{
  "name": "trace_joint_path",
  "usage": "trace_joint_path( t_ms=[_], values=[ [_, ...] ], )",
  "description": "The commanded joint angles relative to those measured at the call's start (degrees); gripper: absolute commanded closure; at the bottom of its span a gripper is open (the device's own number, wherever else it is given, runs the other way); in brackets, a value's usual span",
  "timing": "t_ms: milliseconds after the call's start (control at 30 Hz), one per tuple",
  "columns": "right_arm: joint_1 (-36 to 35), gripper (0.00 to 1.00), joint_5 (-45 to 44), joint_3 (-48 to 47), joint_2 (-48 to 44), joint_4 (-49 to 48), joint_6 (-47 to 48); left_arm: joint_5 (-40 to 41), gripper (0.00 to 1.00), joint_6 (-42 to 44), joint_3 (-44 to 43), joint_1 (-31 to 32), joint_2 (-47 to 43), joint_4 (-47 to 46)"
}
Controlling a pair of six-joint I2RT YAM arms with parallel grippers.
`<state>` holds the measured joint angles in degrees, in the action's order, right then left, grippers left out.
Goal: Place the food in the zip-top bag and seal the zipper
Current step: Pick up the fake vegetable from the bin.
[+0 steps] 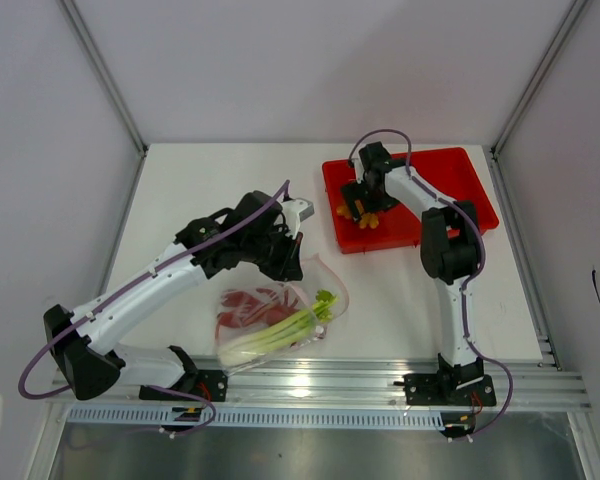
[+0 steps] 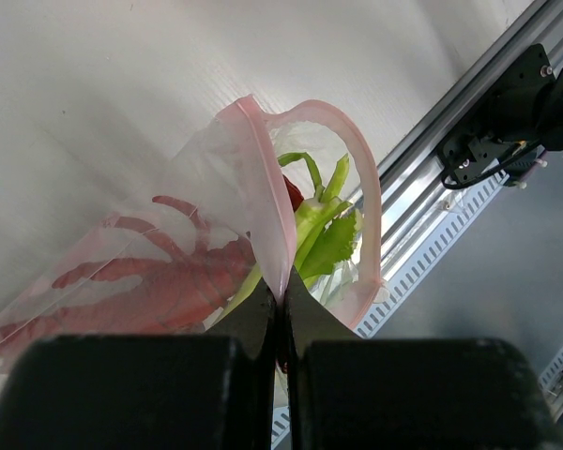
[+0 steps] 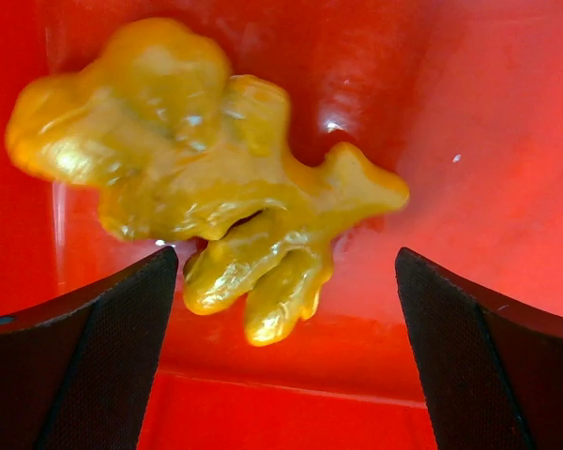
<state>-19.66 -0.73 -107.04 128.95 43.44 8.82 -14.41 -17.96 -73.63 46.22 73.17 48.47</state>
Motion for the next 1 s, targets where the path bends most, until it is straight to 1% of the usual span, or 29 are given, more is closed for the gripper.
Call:
trace_joint_path(
  t_ms=[0,67,167,300,333,400,433,467,500,533,600,667,700,733,767,833,867,900,933,967],
  values=[
    [-0.47,0.01,-2.52,-0.53,1.13,-2.57,4.35,-2.02,0.99,-0.15,-0.20,-0.86,-1.62,-2.85],
    [-0.55,0.01,-2.08,-1.32,2.36,-1.70,5.50,-2.11,0.99,-0.15,-0.20,-1.04,-1.62,-2.85],
    [0.06,0.01,-5.33,-3.78,5.07,-0.29,5.68,-2.37,0.99,-0.06,0.06,-1.39,-1.62,-3.12],
    [2.16,0.01,-5.34,-7.38,7.81,1.46,2.36,-2.81,0.99,-0.06,0.76,-1.66,-1.54,-3.47],
    [2.95,0.04,-2.98,-8.17,8.25,1.99,1.73,-2.99,0.99,0.02,0.68,-1.83,-1.45,-3.55],
    [3.57,0.09,-1.03,-8.88,8.69,2.70,0.50,-3.08,0.99,0.03,0.85,-1.92,-1.53,-3.56],
    [3.75,0.16,-0.16,-8.88,8.60,2.88,0.24,-3.16,1.00,0.03,1.03,-2.01,-1.45,-3.73],
    [4.01,0.19,2.03,-8.80,8.60,3.14,-0.11,-3.25,0.99,0.11,0.94,-2.09,-1.53,-3.64],
    [4.28,0.24,2.92,-8.71,8.60,3.58,-0.47,-3.25,0.99,0.11,1.03,-2.10,-1.54,-3.82],
    [4.45,0.27,3.80,-8.88,8.69,4.02,-0.90,-3.34,0.99,0.20,1.20,-2.18,-1.54,-3.91],
    [4.72,0.35,6.35,-9.06,9.04,5.07,-1.17,-3.51,0.99,0.20,1.29,-2.27,-1.54,-4.00],
    [4.72,0.48,6.80,-9.15,9.39,5.77,-1.70,-3.60,0.99,0.20,1.38,-2.36,-1.53,-3.91],
    [4.72,0.63,6.62,-9.15,9.74,5.87,-2.05,-3.60,0.99,0.20,1.47,-2.36,-1.62,-3.99],
    [4.63,0.68,6.53,-8.97,9.83,5.78,-2.66,-3.60,0.99,0.20,1.38,-2.36,-1.62,-4.00],
    [4.72,0.70,6.45,-8.80,9.83,5.60,-2.93,-3.60,0.99,0.11,1.03,-2.36,-1.71,-3.91],
    [4.81,0.81,6.36,-8.53,9.75,4.81,-3.72,-3.52,0.99,0.11,1.47,-2.45,-1.97,-3.91],
    [4.98,0.84,6.10,-8.53,9.49,4.38,-5.03,-3.52,0.99,0.20,1.64,-2.45,-2.06,-3.91],
    [5.16,0.90,5.92,-8.18,8.70,3.33,-5.74,-3.25,0.99,-0.06,1.47,-2.45,-2.15,-3.82],
    [5.25,0.93,5.31,-8.01,8.26,2.71,-6.35,-3.25,0.99,-0.06,1.47,-2.53,-2.24,-3.82],
    [5.51,0.98,4.43,-7.92,7.64,1.57,-7.92,-3.34,0.99,-0.24,1.47,-2.53,-2.24,-3.91]
  ],
)
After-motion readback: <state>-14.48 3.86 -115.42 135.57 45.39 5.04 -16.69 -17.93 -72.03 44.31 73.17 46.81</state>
